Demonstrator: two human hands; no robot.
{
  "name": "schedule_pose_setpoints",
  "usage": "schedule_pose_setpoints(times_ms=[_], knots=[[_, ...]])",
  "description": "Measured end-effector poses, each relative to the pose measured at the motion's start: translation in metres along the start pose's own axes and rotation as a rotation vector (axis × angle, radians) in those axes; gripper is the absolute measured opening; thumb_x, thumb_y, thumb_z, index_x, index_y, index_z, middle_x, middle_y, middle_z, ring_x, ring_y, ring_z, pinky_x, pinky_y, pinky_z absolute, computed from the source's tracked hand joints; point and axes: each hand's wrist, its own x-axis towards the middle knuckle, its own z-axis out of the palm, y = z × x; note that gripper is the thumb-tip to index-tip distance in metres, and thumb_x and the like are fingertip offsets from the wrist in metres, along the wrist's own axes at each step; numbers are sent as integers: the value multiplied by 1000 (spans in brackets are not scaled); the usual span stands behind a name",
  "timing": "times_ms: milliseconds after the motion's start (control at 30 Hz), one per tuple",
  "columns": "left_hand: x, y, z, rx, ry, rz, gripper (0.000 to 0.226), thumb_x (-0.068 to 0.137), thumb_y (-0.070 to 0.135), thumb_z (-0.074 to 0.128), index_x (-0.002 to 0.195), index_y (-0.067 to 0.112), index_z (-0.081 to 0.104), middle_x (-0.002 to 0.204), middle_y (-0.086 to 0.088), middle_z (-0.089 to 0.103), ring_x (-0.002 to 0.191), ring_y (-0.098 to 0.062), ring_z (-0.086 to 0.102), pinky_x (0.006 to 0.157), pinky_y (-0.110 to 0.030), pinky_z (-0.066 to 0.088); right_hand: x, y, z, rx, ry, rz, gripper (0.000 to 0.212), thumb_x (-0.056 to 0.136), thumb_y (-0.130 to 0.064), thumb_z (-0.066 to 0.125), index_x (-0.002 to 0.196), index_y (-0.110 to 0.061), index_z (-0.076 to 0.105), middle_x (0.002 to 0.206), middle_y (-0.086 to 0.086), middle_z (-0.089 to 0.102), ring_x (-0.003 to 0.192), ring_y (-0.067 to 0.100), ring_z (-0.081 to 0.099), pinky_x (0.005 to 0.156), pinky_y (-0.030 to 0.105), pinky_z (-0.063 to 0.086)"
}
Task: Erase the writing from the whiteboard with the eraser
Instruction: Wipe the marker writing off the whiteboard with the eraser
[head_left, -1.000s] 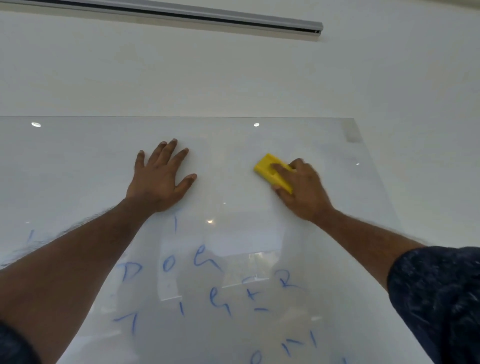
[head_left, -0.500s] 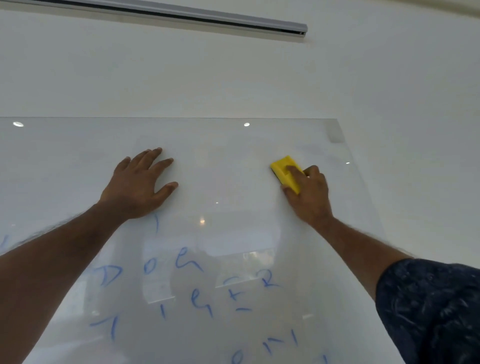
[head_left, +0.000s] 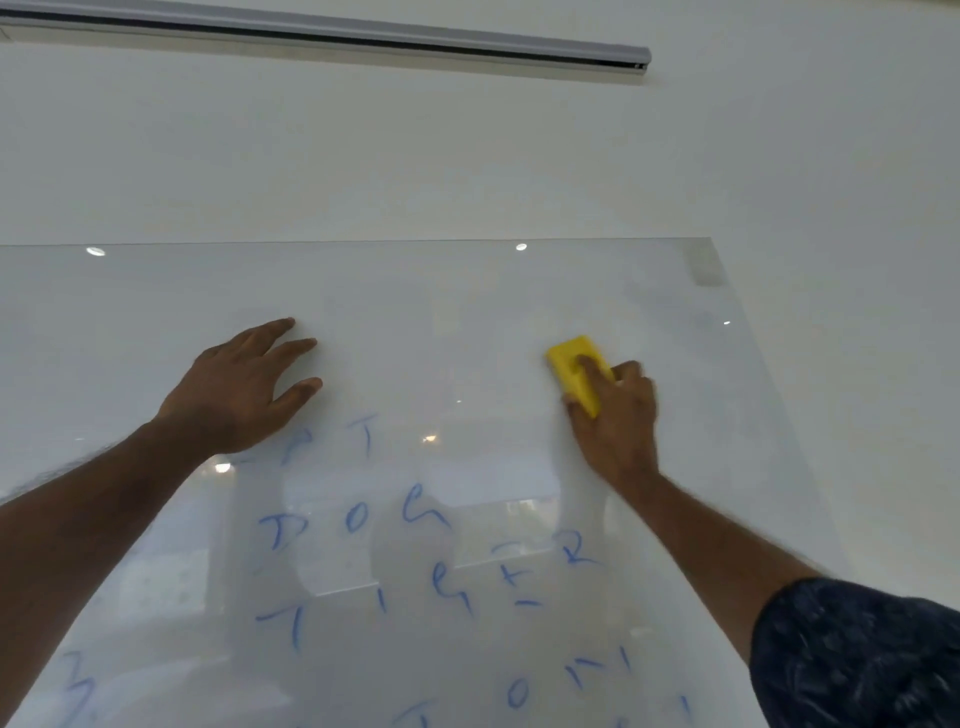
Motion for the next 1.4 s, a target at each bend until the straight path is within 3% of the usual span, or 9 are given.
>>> schedule_pose_setpoints(times_ms=[133,300,467,633,833,1000,1167,1300,1400], knots=[[-25,-25,-8,21,-23,-22,81,83,70,25,146,25,46,161,-5,32,145,-29,34,113,-49,33,-29,-31,2,-21,-154,-333,50,82,-39,58,129,-23,56,101,14,53,84,34,51,76,41,45],[-60,-62,-21,20,-29,-90,72,87,63,32,146,24,46,160,-6,34,144,-31,36,111,-52,35,-28,-62,7,27,-45,-19,51,82,-27,68,131,-18,56,103,20,51,88,39,50,81,45,45],[-101,-93,-26,69,-83,-85,70,87,59,34,143,20,50,158,-9,37,141,-33,40,107,-53,39,-61,-141,35,45,-165,-392,48,82,-32,64,129,-21,57,102,16,53,87,36,51,76,41,43],[-131,-132,-33,73,-74,-135,68,88,57,34,143,20,50,158,-9,37,141,-34,41,107,-54,40,-26,-170,41,58,-85,-62,51,83,-30,66,132,-20,55,105,20,51,90,38,50,81,45,44],[-160,-153,-24,28,-74,-123,71,88,57,30,145,18,48,159,-10,35,142,-35,39,107,-54,40,-71,-196,42,29,-270,-523,51,84,-36,64,133,-24,54,106,15,53,88,34,50,79,41,44],[-185,-170,-17,46,-54,-114,74,88,56,28,145,14,47,159,-14,35,142,-37,39,108,-55,40,-56,-218,48,52,-150,-141,50,83,-30,66,131,-21,56,107,18,51,89,36,49,80,43,44],[-203,-169,5,35,-38,-148,76,90,56,21,154,16,31,166,-9,17,153,-29,18,120,-51,20,-82,-238,56,54,-291,-586,52,81,-34,67,131,-25,56,104,14,54,85,34,51,76,42,45],[-207,-167,19,-6,18,-154,72,93,53,22,156,18,26,167,-7,13,154,-27,12,123,-51,12,-60,-250,64,64,-157,-186,49,82,-30,66,129,-23,57,105,18,52,88,37,50,80,44,45],[-219,-168,27,-14,44,-133,69,95,51,24,156,18,27,166,-6,14,154,-26,13,123,-49,12,-95,-281,76,104,-220,-435,50,81,-34,58,129,-24,57,105,17,54,88,36,50,76,41,40]])
